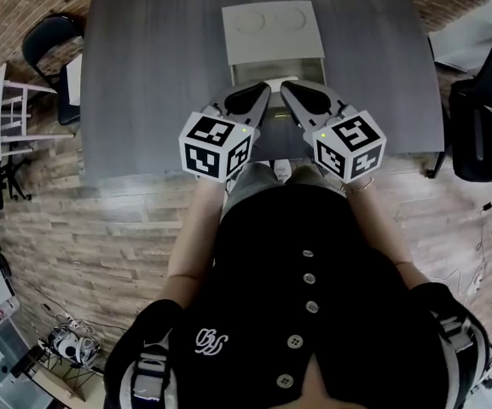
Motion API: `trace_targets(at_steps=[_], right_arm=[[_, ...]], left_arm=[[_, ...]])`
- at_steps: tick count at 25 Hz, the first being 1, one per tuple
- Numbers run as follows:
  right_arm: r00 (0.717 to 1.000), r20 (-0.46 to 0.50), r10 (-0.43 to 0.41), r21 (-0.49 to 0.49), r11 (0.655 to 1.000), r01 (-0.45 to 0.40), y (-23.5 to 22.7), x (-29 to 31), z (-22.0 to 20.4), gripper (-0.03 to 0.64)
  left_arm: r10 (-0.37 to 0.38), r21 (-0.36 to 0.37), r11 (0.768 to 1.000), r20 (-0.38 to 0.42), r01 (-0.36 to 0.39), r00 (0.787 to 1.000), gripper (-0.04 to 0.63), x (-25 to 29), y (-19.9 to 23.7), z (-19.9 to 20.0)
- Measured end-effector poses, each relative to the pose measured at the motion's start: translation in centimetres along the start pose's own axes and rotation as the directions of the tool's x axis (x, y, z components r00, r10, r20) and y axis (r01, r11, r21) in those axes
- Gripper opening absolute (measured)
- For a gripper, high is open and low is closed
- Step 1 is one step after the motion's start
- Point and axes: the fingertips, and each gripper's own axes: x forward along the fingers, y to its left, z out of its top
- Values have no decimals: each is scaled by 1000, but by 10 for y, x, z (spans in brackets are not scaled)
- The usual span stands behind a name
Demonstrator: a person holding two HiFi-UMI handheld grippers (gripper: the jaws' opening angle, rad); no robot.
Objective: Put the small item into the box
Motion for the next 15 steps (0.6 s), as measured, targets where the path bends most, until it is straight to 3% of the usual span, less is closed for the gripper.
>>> trace_targets(at_steps=[15], right_arm=[[1000,-24,18,-3,1000,-18,9,-4,-11,2]], left_arm=[[40,-6,999,-22,-40,999,18,-7,-2,-17]])
